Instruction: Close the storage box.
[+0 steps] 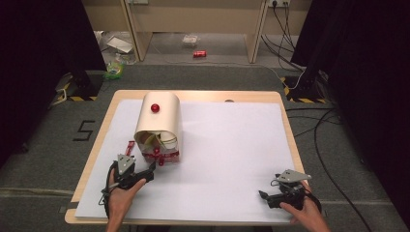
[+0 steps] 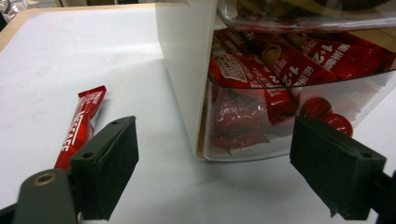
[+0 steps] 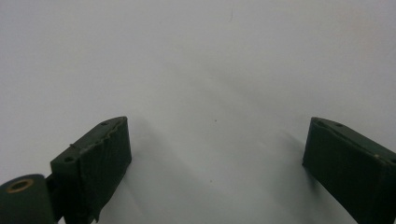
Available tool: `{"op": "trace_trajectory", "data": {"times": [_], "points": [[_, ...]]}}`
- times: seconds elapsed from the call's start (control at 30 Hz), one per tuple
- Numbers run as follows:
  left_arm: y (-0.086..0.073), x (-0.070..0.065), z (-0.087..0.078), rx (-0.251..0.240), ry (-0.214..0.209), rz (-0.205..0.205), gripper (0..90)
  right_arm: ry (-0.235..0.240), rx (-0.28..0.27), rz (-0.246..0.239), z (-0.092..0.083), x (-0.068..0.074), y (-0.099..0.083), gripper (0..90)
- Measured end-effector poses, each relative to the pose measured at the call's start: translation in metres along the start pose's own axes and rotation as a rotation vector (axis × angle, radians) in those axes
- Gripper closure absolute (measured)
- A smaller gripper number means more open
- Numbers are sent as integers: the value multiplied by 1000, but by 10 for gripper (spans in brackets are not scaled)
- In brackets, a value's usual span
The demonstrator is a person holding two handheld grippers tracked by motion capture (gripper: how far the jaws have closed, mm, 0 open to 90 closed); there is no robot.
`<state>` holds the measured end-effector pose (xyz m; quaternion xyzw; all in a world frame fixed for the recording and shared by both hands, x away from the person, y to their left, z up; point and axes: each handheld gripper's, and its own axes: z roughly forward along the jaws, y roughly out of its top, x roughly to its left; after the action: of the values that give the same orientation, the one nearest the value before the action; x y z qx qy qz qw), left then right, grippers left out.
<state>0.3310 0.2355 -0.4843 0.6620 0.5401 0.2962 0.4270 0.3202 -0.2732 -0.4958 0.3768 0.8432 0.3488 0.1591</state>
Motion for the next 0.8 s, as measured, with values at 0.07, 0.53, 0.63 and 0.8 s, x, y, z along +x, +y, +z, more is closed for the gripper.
{"op": "trace_trajectory", "data": {"times": [0.07,0.53,0.63,0.8], "points": [[0,0,0,3,0,2,151,0,0,0,0,0,0,82],[1,1,2,5,1,-3,126,1,-1,-3,0,0,0,82],[1,1,2,7,-3,-2,147,0,-2,-3,0,0,0,82],[0,0,0,2,-4,3,174,1,-2,-3,0,0,0,81]]}}
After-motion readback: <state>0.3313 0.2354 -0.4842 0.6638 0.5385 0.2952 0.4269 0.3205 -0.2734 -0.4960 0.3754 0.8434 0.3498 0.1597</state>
